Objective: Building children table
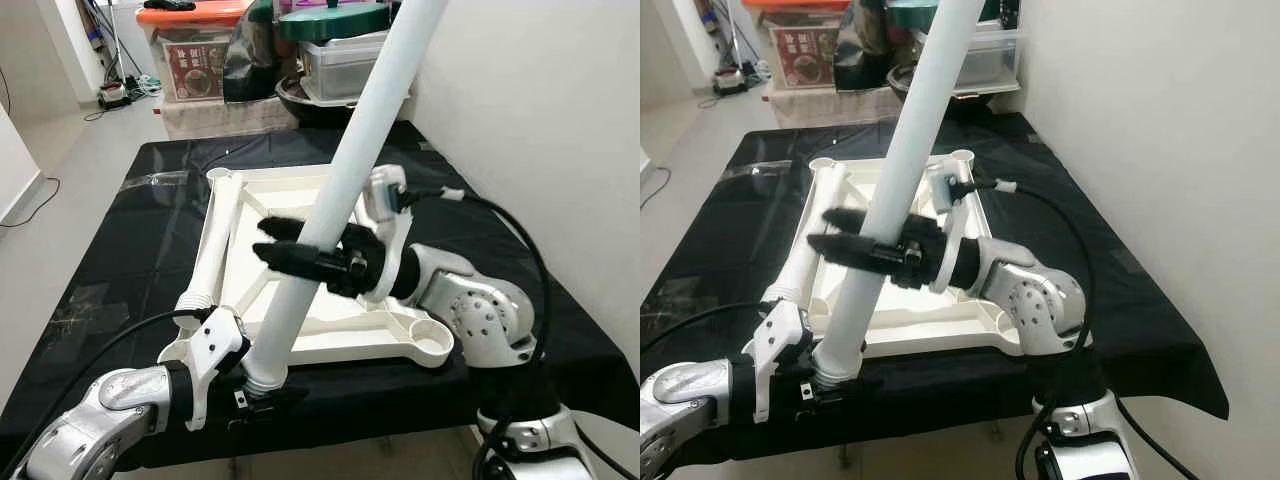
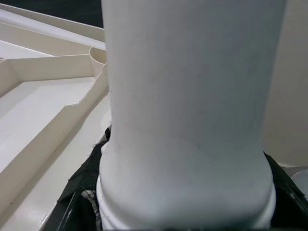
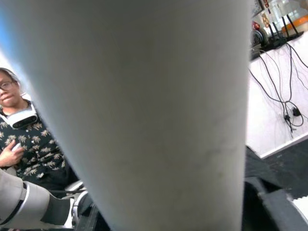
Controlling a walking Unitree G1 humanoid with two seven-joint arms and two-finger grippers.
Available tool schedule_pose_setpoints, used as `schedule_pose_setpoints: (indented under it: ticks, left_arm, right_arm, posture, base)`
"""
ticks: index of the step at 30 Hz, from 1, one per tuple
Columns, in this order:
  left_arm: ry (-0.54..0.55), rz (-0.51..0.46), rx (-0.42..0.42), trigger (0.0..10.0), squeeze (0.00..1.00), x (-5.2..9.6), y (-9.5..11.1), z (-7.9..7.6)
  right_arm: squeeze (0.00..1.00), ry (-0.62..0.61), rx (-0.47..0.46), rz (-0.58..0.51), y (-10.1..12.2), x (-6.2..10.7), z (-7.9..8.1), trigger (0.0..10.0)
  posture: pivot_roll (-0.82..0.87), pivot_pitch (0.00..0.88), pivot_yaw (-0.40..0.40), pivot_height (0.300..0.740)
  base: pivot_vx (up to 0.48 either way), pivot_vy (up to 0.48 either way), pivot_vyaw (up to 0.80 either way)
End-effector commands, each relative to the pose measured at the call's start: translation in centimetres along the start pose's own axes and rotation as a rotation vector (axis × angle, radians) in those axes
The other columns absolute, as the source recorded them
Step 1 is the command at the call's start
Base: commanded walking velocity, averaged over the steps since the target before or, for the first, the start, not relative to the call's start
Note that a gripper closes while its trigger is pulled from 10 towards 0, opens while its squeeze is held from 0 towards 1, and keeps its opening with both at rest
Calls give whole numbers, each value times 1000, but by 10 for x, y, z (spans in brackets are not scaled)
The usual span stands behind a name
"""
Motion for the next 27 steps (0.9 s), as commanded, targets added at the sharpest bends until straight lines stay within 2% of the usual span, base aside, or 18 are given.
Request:
schedule_pose_setpoints:
  ticks: [1, 3, 4, 5, 6, 7, 8, 9, 14, 17, 19, 21, 23, 24, 25, 27]
  left_arm:
    - [-14, 32, -26, 0, 0, 0, 0, -4]
    - [-16, 30, -25, 0, 0, 0, 1, -5]
    - [-16, 33, -29, 5098, 0, 0, 0, -5]
    - [-16, 33, -29, 5098, 0, 0, 0, -5]
    - [-18, 39, -34, 10000, 0, 0, -1, -6]
    - [-11, 41, -37, 10000, 227, 0, -2, -4]
    - [-11, 41, -37, 10000, 227, 0, -2, -4]
    - [11, 26, -44, 10000, 1000, 0, 0, 0]
    - [65, -7, -61, 10000, 1000, 1, 4, 10]
    - [138, -97, -42, 10000, 1000, 10, 16, 20]
    - [138, -159, -10, 10000, 1000, 17, 26, 15]
    - [138, -159, -10, 10000, 1000, 17, 26, 15]
    - [158, -184, 21, 10000, 1000, 27, 29, 8]
    - [158, -184, 21, 10000, 1000, 27, 29, 8]
    - [169, -178, 30, 10000, 455, 30, 28, 6]
    - [169, -178, 30, 10000, 455, 30, 28, 6]
  right_arm:
    - [0, 58, -13, 1, -2, -6, 9, 0]
    - [0, 61, -14, 0, -3, -5, 10, 0]
    - [0, 60, -15, -5, -3, -5, 10, 0]
    - [0, 60, -15, -5, -3, -5, 10, 0]
    - [0, 52, -15, -9, -3, -4, 9, 0]
    - [0, 39, -15, -19, -2, -3, 7, 0]
    - [0, 39, -15, -19, -2, -3, 7, 0]
    - [0, 21, -13, -30, -1, -2, 5, 0]
    - [0, 4, -7, -38, 0, 1, 2, 0]
    - [0, -44, 31, -32, 4, 9, -8, 0]
    - [0, -100, 93, -11, 9, 20, -19, 0]
    - [0, -100, 93, -11, 9, 20, -19, 0]
    - [0, -225, 162, 10, 22, 46, -42, 0]
    - [0, -225, 162, 10, 22, 46, -42, 0]
    - [0, -269, 185, 17, 28, 55, -48, 0]
    - [0, -269, 185, 17, 28, 55, -48, 0]
  posture:
    - [15, 0, -25, 740]
    - [15, 0, -25, 740]
    - [13, 0, -23, 740]
    - [13, 0, -23, 740]
    - [11, 0, -22, 740]
    - [9, 0, -21, 740]
    - [9, 0, -21, 740]
    - [7, 0, -19, 740]
    - [7, 0, -20, 740]
    - [15, 0, -22, 740]
    - [22, 0, -26, 740]
    - [22, 0, -26, 740]
    - [32, 0, -28, 740]
    - [32, 0, -28, 740]
    - [32, 0, -28, 740]
    - [32, 0, -28, 740]
  base:
    - [0, 0, 0]
    - [0, 0, 0]
    - [0, 0, 0]
    - [0, 0, 0]
    - [0, 0, 0]
    - [0, 0, 0]
    - [0, 0, 0]
    - [0, 0, 0]
    - [0, 0, 0]
    - [0, 0, 0]
    - [0, 0, 0]
    - [0, 0, 0]
    - [0, 0, 0]
    - [0, 0, 0]
    - [0, 0, 0]
    - [0, 0, 0]
Point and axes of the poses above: a point about 5 cm out from each wrist's last joint towards the gripper, its own x axis pointing back from the gripper into the wrist, its own y axis along the axis of the wrist's last joint, z = x × y, the point moved 3 cm from there along -x, pointing out of the wrist towards the gripper, and after that the axes turned 12 degrees about x, right-handed, at the moved point
